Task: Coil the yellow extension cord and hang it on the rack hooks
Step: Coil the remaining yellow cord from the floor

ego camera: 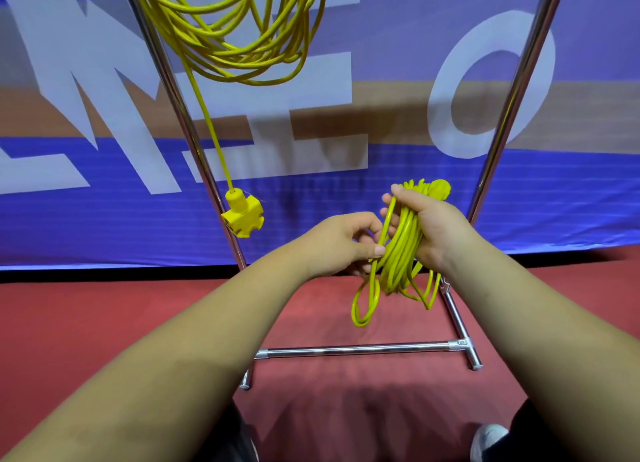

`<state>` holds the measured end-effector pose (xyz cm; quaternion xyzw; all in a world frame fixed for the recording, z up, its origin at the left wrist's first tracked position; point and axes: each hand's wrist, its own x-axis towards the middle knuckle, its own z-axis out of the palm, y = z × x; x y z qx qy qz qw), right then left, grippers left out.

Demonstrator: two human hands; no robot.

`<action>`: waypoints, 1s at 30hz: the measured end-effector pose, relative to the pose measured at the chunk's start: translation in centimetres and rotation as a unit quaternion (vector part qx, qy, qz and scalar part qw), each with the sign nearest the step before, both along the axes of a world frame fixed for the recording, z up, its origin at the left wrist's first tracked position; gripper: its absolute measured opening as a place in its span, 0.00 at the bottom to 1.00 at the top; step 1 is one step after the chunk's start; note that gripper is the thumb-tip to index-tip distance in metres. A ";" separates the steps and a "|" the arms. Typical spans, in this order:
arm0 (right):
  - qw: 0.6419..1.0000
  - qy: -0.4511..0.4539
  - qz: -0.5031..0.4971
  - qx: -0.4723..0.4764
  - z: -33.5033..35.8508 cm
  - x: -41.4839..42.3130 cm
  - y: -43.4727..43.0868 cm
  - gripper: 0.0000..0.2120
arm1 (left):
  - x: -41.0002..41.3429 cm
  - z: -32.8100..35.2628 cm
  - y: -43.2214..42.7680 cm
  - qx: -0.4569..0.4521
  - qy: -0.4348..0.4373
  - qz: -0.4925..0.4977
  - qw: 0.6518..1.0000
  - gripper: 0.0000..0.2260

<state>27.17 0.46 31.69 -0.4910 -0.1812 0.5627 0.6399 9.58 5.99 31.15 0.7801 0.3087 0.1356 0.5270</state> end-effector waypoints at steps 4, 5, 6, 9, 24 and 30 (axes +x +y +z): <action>1.000 -0.006 0.014 -0.002 -0.3 -0.7 -0.1 0.04 | 0.2 -0.4 -0.3 -0.057 -0.003 0.024 0.998 0.06; 1.000 -0.008 0.005 -0.002 -0.3 -0.6 -0.1 0.03 | 0.2 -0.6 -0.4 -0.042 0.015 0.038 0.998 0.09; 1.000 -0.003 -0.005 -0.001 -0.2 -0.4 0.0 0.03 | 0.2 -0.9 -0.4 -0.028 0.041 0.046 0.998 0.13; 0.999 0.034 -0.022 0.010 0.2 0.6 0.2 0.06 | -0.6 -2.1 0.1 0.038 0.154 0.044 0.986 0.25; 0.993 0.073 -0.087 0.027 0.7 2.3 -0.1 0.10 | -2.2 -4.7 -0.4 0.023 0.310 0.065 0.948 0.17; 0.993 0.053 -0.106 0.020 0.1 2.6 -0.1 0.06 | -2.3 -6.1 -0.3 -0.141 0.206 0.114 0.962 0.13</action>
